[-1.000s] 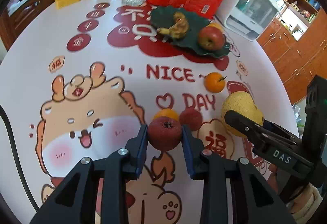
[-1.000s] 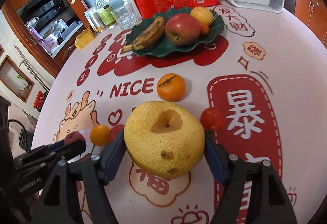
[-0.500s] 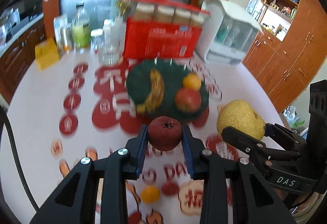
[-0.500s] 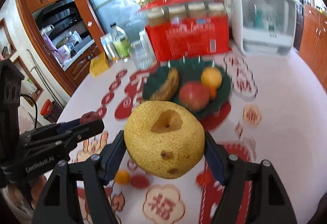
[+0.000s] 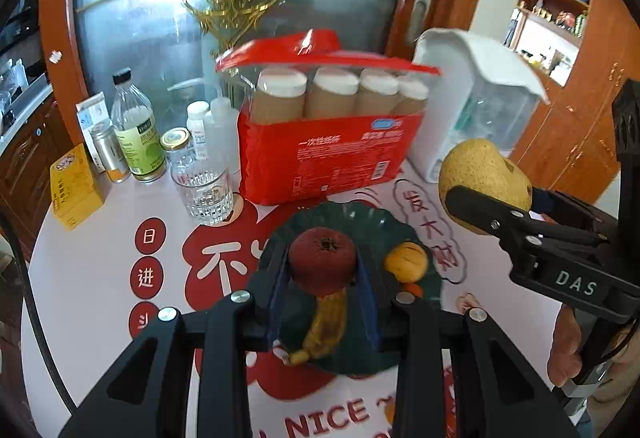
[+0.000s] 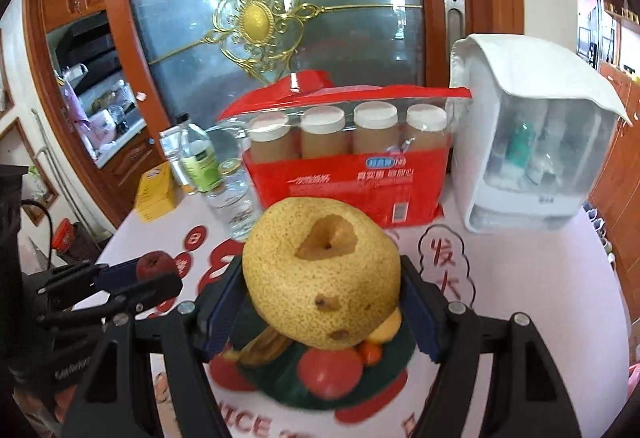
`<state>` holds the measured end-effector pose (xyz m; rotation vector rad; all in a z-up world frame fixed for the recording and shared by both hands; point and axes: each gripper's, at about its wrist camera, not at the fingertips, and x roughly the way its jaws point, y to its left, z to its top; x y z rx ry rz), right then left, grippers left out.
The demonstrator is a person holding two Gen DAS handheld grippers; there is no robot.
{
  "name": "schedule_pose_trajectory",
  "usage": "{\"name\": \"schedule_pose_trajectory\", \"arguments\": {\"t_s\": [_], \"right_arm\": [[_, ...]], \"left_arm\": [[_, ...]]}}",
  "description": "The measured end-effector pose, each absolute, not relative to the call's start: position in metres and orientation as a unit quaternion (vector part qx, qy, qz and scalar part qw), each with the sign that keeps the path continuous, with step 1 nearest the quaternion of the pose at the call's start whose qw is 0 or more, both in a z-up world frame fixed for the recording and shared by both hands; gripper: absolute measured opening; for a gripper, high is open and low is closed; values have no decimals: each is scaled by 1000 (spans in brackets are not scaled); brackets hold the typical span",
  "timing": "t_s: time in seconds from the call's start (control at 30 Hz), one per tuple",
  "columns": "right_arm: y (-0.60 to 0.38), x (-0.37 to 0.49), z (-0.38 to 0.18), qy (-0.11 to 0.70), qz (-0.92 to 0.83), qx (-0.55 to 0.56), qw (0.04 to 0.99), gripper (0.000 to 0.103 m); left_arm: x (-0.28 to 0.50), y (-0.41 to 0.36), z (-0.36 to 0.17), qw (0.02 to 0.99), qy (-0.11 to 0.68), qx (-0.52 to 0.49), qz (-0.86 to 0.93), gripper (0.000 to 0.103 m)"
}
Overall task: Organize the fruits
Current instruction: 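Carry the apple with the left tool onto the green plate while the right tool carries the pear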
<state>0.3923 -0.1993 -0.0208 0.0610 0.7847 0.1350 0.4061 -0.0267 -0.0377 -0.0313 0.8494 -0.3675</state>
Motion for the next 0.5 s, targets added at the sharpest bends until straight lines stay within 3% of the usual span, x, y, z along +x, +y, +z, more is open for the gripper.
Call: {"name": "schedule_pose_trajectory", "arguments": {"t_s": [0.5], "right_arm": [[-193,460,-143,459,90,17,884,73]], "left_arm": [[480,-47,-158,850,501,-10,-160,31]]}}
